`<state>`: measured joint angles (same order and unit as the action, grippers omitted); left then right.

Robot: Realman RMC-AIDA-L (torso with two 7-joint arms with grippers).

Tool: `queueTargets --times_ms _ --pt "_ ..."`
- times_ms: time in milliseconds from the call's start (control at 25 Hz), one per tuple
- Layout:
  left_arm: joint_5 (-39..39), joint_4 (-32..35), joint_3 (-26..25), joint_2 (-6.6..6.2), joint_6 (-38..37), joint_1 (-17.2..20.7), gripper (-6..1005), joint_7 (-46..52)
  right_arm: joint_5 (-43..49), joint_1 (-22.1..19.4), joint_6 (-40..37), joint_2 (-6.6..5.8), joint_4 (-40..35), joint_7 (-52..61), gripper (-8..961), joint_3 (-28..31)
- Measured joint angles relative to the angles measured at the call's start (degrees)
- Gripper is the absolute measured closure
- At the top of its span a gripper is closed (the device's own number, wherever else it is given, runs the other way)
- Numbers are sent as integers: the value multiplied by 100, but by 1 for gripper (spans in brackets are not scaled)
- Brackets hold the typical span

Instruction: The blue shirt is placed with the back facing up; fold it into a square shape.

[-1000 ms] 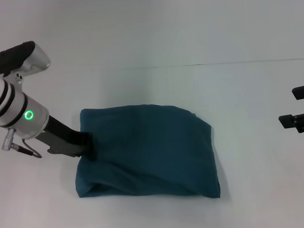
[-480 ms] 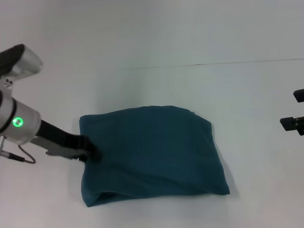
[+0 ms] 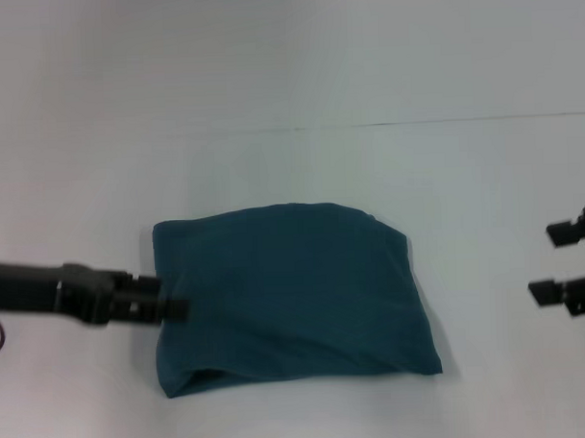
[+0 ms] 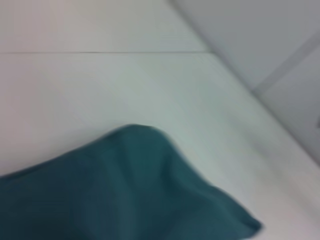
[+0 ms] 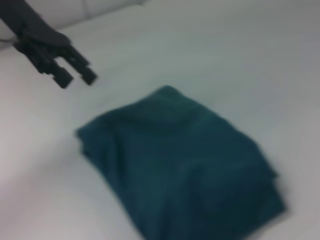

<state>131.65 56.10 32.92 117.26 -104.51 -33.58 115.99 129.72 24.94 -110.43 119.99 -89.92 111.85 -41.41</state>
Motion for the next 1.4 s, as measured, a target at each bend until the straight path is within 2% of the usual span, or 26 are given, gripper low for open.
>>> queueTargets --times_ms 240,480,1400 --pt "-41 -182 -135 72 -513 443 245 -1709 -564 -348 -301 -9 587 -693 113 -169" --pt "73 -302 -134 83 -854 552 78 -2374 -552 -538 -305 -5 1110 -1037 112 -718" --pt "467 -329 -195 43 -1082 568 77 -2612 -596 -450 -92 20 1821 -1478 109 -812"
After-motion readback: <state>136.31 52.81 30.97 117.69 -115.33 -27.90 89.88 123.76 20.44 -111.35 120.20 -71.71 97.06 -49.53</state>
